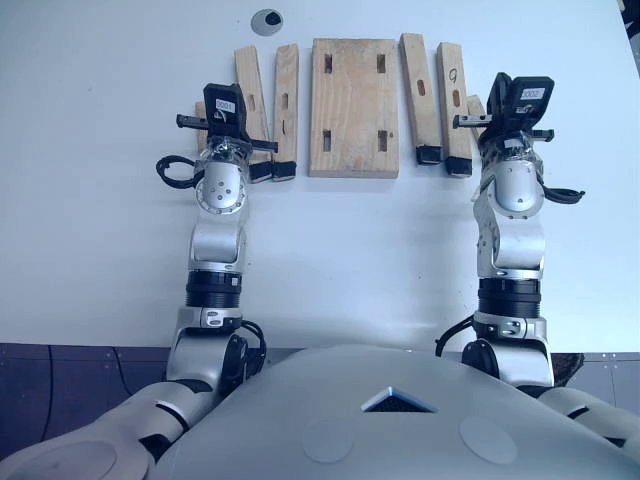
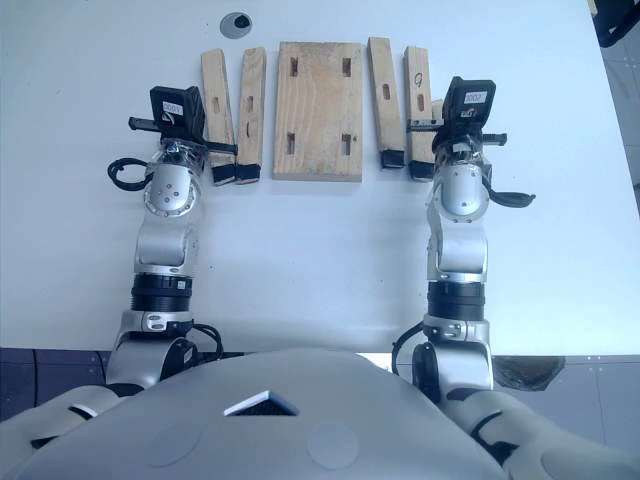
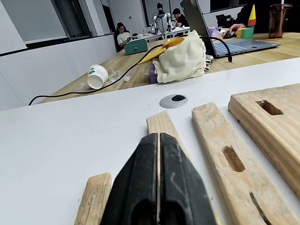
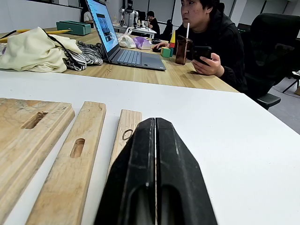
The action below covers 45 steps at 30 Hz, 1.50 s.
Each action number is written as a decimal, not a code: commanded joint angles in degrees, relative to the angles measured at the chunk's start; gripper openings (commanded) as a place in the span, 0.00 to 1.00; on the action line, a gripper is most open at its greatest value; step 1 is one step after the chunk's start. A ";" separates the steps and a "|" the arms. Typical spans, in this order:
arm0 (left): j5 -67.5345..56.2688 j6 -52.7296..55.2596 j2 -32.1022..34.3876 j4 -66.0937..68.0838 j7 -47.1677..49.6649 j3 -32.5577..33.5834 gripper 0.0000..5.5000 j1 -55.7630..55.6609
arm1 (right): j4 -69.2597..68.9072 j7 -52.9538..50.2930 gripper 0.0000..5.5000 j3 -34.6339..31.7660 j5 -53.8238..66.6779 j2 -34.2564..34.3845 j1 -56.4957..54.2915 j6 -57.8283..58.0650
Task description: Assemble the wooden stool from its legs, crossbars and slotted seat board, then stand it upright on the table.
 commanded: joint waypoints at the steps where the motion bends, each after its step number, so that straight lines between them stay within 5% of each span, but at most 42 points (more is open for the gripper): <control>1: -0.03 -0.16 0.41 0.74 -0.27 0.06 0.01 -0.80 | 0.32 0.12 0.00 -0.15 0.06 -0.68 -0.24 0.00; 29: -0.71 -0.58 1.28 1.97 -0.90 0.48 0.01 -2.83 | 0.03 -1.03 0.00 -0.08 -0.36 -0.06 0.12 0.74; 37: -3.92 8.89 6.11 -9.05 -5.75 5.15 0.21 5.69 | -0.68 -1.49 0.00 -0.15 -0.46 0.20 1.71 0.68; 45: -7.77 13.77 6.81 -5.17 -6.57 9.30 0.42 5.74 | -1.64 -2.38 0.00 -0.31 -0.35 0.20 2.11 0.85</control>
